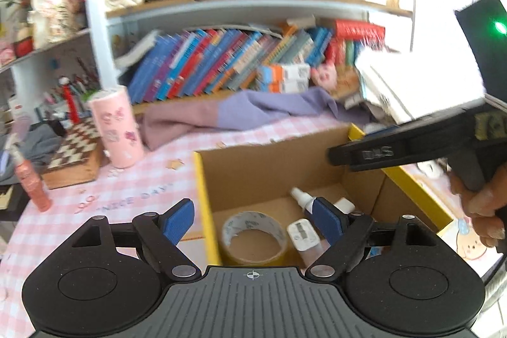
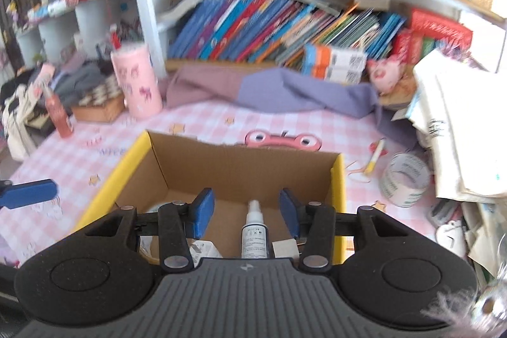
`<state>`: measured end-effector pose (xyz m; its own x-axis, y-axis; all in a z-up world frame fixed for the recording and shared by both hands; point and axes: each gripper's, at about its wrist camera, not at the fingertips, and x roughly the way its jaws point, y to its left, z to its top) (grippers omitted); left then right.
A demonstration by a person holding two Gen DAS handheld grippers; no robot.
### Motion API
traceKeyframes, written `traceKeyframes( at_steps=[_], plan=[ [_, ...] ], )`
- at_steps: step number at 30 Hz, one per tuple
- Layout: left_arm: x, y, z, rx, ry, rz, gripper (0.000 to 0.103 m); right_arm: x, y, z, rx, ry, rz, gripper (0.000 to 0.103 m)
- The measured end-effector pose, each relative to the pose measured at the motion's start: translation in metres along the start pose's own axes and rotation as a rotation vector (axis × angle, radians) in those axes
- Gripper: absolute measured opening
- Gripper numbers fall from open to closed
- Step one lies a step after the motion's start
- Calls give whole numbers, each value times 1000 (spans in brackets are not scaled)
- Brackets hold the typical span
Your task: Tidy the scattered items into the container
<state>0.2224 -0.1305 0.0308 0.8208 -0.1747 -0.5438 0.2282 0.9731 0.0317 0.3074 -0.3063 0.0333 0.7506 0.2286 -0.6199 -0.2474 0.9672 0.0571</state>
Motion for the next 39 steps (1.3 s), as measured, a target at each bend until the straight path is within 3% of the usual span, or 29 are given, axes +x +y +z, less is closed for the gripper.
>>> traceKeyframes(
  at_steps=[14,21,29,35,39],
  plan=[
    [-81,53,-50,-97,-48,97,98,-81,55,-59,109,-95,-104,44],
    [-115,71,-88,-162,-27,146,99,-109,102,-102,103,-75,-117,44],
    [-146,82,-120,-194,9,130,99,-133,147,-149,128,-34,-127,43],
    [-153,82,-141,-190,53,192,99,-144,167,-175,116,7,-125,43],
    [-154,82,-146,-183,83,179,99,-149,176,-182,107,15,-125,44]
  ],
)
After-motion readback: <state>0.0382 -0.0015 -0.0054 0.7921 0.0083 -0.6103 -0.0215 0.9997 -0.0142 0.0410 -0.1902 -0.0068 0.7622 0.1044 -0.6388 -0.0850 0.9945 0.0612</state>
